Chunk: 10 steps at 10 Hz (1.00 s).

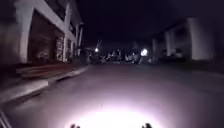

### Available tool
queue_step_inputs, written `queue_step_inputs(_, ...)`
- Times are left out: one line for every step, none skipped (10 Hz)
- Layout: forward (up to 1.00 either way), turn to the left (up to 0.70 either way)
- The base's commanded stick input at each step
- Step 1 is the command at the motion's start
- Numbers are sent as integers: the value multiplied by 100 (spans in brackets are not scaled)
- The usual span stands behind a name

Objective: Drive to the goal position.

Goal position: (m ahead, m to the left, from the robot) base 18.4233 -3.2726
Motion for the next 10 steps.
queue_step_inputs(85, 0)
queue_step_inputs(85, 0)
queue_step_inputs(85, 0)
queue_step_inputs(85, -2)
queue_step_inputs(85, -10)
queue_step_inputs(85, -26)
queue_step_inputs(85, -21)
queue_step_inputs(85, 0)
queue_step_inputs(85, 0)
queue_step_inputs(85, 0)
